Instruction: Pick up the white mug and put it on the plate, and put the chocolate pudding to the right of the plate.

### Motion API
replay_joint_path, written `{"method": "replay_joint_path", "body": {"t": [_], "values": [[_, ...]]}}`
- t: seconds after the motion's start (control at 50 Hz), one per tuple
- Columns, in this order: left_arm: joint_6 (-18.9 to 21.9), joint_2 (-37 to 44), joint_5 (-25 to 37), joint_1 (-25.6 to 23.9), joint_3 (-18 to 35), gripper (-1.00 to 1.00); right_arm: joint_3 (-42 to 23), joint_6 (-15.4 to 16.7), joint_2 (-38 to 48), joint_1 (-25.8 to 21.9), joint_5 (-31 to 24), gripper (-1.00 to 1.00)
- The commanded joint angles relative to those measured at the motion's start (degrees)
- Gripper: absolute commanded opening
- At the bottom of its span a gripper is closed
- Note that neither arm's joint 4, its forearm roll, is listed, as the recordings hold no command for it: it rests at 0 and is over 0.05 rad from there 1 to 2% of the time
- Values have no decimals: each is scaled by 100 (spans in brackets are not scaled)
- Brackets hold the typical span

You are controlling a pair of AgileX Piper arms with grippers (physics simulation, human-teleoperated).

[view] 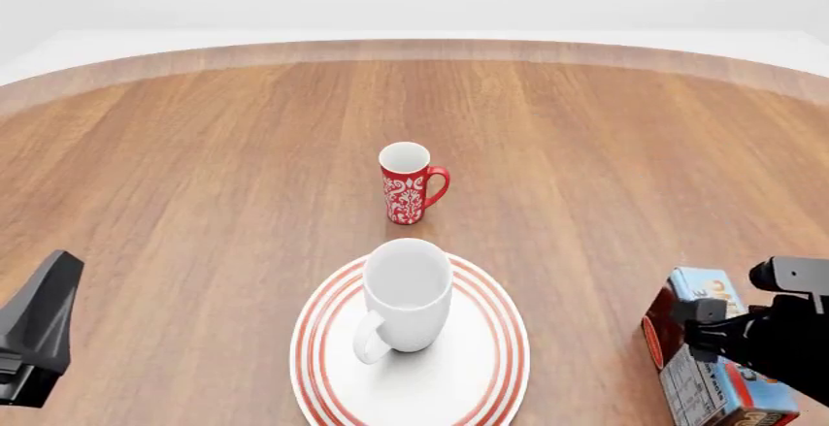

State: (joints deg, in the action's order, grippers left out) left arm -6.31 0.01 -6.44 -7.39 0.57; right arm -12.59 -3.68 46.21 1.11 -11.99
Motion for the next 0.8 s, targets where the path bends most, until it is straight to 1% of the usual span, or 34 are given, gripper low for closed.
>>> {"method": "replay_joint_path", "body": {"t": [0.02,0.2,0.24,0.3,0.42,0.46,0.48,0.5,0.54,0.6,0.62,0.74,0.8], "values": [[16,0,-15,-21,-5,100,-434,-9,-543,16,-653,100],[17,0,-13,-19,-5,100,-811,-40,-813,-13,-1040,100],[17,0,-14,-20,-5,100,-1014,-58,-946,-11,-1221,100],[14,0,-13,-14,-5,100,-1113,-86,-986,-13,-1304,100],[14,0,-12,-16,-5,100,-1554,-164,-1213,-15,-1608,100],[14,0,-14,-17,-5,100,-1640,-149,-1279,-1,-1666,100],[16,0,-14,-17,-5,100,-1748,-112,-1359,3,-1727,100],[13,0,-14,-17,-5,100,-1994,-78,-1493,38,-1871,100],[15,0,-13,-17,-5,100,-2133,-59,-1554,39,-1937,100],[15,0,-13,-17,-5,100,-2133,-59,-1554,39,-1938,100],[12,0,-13,-16,-5,100,-2490,14,-1692,155,-2031,100],[36,0,0,-37,20,100,-2760,200,-1850,204,-2000,100],[34,0,1,-34,21,100,-2821,223,-1871,216,-2004,100]]}}
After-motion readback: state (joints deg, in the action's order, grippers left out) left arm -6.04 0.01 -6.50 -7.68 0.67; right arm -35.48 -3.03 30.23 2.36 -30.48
